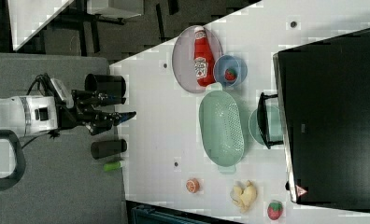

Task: Drag strainer right to left.

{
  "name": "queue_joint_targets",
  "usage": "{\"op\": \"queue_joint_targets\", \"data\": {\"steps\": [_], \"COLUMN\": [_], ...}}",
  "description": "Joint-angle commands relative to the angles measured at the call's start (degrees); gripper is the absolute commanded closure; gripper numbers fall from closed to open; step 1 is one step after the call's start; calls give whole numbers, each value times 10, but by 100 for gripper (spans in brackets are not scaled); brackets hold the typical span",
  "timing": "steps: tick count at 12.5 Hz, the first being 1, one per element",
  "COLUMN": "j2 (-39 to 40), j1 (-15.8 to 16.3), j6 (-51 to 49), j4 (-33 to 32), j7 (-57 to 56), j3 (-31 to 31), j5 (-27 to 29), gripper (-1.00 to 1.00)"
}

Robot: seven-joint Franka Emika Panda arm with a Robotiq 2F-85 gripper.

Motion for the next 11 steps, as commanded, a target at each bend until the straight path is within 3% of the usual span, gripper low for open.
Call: {"op": "queue_joint_targets", "data": {"steps": [1,3,7,11], "j2": [-169,-169,-157,-112], "j1": [-18,-18,-18,-18], "j6": [-113,-113,-81,73], "j4": [-39,-47,-124,-239], "j7": [93,94,116,202], "j3": [-14,-13,-13,-12], "j5": [10,10,10,10], "gripper": [-60,-99,-100,-100]}}
